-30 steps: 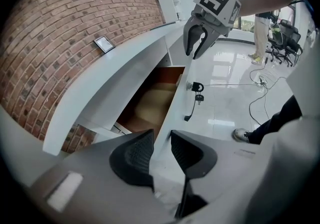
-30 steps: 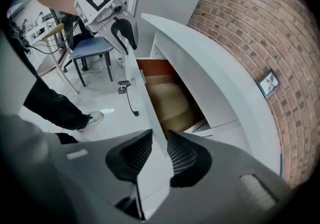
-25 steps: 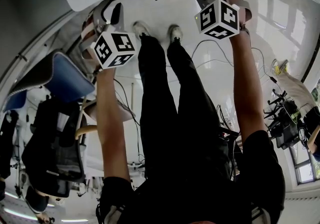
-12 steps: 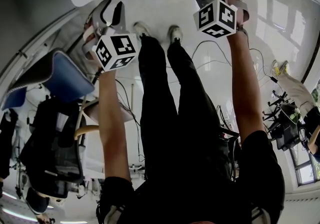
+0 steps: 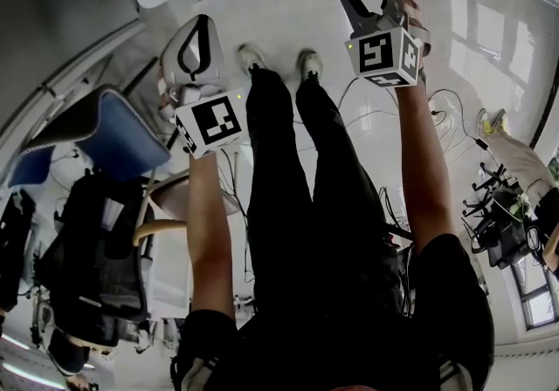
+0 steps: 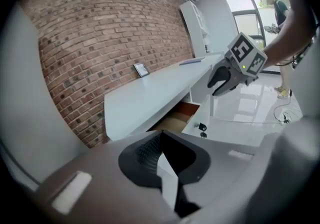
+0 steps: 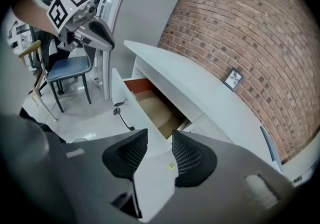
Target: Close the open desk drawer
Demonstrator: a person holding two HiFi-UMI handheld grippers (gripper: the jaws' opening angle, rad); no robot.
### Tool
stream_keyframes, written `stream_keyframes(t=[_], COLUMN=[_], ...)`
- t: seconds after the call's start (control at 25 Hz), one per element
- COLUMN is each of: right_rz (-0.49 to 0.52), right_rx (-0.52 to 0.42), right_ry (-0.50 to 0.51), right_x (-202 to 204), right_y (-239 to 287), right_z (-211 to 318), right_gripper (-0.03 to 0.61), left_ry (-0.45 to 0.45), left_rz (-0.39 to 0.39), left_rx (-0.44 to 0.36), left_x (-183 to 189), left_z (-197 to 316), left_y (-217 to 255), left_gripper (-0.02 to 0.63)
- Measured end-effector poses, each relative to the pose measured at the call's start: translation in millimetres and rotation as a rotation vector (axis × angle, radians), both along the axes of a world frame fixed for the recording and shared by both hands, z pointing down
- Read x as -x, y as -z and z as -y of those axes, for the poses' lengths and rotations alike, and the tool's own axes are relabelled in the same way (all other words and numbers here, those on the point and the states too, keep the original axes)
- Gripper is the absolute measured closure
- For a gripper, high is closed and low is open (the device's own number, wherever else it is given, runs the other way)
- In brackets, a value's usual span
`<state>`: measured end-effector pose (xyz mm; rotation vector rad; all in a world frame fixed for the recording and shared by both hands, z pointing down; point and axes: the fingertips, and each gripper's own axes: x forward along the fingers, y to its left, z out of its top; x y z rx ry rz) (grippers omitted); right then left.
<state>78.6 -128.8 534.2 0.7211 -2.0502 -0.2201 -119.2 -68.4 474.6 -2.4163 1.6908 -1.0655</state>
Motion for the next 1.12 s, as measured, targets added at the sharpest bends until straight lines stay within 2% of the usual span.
stream_keyframes(t=[0.16, 0.2, 0.32, 0.48, 0.68, 0.88, 1.12], right_rz=[0.136, 0.173, 0.314, 0.527, 0.906, 1.092, 1.295], right_rx=[0.008, 0.014, 0.053, 0.164, 0.435, 0.624, 0.759], right_ry=[-0.081, -0.101, -0.168, -0.302, -0.542, -0.668, -0.812], right_x=[2, 2, 6, 10, 15, 27, 36], right_y=[15, 18, 23, 19, -10, -52, -81], right_z=[-9, -12, -18, -23, -29, -36, -32], right_gripper=[0.426, 0.427, 0.434, 0.437, 0.448, 0.449, 0.449], left_ry=[0.009, 0.027, 0.176, 0.196, 0.158, 0.129, 0.123], left_rz=[-0.059, -0.098, -0.331, -0.439, -0.446, -0.441, -0.456], left_rx=[-0.092, -0.098, -0.098, -0.128, -0.147, -0.172, -0.175], left_x=[-5, -7, -6, -9, -22, -25, -26], left_z=[-7, -11, -22, -25, -30, -28, -18], left_y=[40, 48, 65, 82, 87, 89, 96], left_gripper=[0.597, 0.597, 0.597, 0.597, 0.597, 0.597, 0.597])
